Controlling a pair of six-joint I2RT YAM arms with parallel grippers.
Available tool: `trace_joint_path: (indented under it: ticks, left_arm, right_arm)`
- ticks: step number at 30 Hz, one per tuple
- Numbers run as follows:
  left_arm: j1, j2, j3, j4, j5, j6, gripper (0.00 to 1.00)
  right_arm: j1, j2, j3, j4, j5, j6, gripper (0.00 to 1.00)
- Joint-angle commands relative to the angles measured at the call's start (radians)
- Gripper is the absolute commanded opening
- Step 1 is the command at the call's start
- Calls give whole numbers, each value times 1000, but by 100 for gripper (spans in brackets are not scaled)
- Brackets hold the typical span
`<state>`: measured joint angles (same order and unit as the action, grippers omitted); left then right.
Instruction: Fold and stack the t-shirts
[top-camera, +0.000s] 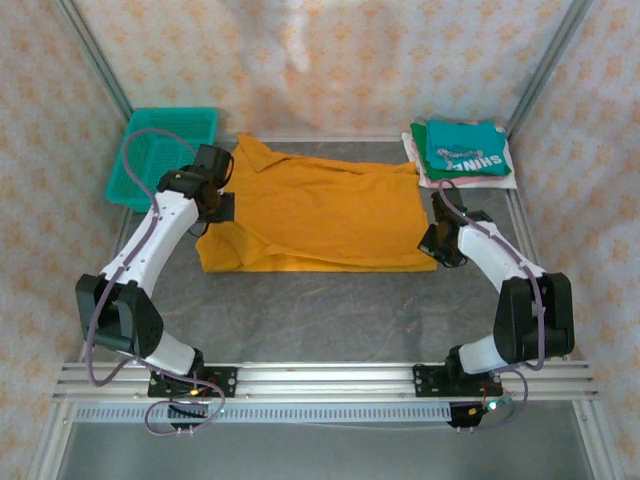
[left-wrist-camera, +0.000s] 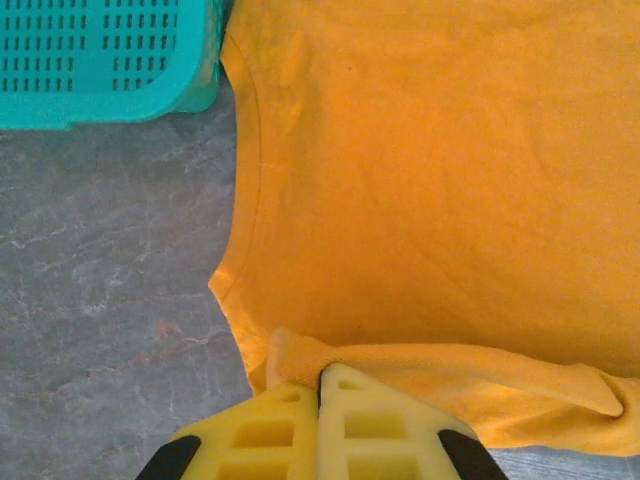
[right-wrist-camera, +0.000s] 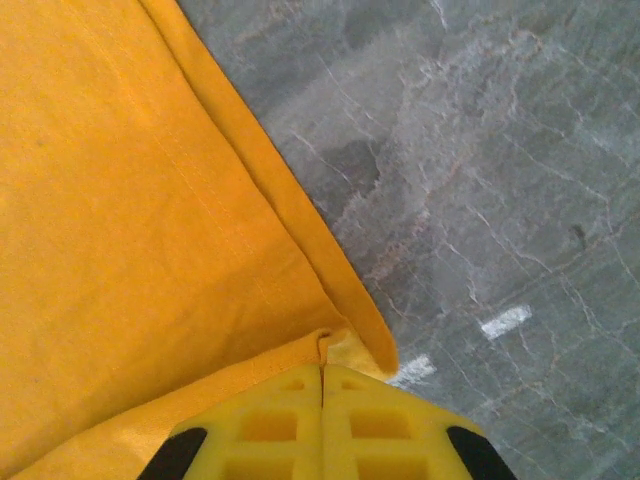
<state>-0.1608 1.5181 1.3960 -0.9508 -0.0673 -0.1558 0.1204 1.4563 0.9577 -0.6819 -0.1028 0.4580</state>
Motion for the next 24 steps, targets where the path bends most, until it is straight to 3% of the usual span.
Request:
trace_joint_path:
  ticks: [1, 24]
  left_arm:
    - [12, 16, 43, 8, -54, 16, 0]
    - [26, 202, 150, 87, -126, 51, 0]
  right_arm:
    - [-8, 32, 56, 12, 33, -17, 0]
    - [-10, 228, 180, 56, 44, -8, 0]
